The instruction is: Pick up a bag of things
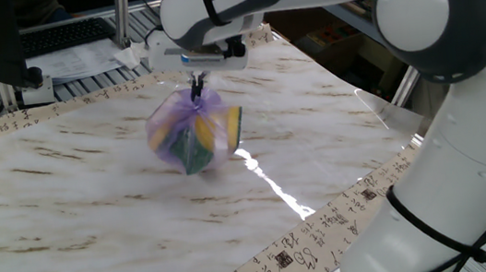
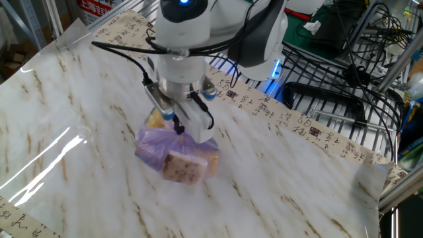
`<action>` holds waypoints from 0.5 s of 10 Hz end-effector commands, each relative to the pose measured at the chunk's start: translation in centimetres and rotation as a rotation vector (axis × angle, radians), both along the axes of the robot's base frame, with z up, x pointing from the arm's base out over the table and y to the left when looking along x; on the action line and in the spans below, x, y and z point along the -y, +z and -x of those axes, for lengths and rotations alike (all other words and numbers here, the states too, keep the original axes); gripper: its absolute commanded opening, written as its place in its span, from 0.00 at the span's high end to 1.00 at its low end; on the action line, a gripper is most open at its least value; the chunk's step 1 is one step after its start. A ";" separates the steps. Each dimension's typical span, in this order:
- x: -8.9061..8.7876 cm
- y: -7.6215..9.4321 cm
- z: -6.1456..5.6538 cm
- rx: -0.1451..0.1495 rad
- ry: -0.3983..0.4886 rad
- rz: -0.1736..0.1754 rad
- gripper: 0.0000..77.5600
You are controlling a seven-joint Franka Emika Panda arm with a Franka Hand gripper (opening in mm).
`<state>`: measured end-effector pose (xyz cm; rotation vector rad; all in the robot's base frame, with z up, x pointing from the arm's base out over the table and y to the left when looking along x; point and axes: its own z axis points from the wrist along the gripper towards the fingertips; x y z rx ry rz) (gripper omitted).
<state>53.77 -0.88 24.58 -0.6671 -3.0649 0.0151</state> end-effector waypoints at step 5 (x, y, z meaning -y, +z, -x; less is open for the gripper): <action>-0.4 -2.0 0.7 0.055 0.113 -0.017 0.98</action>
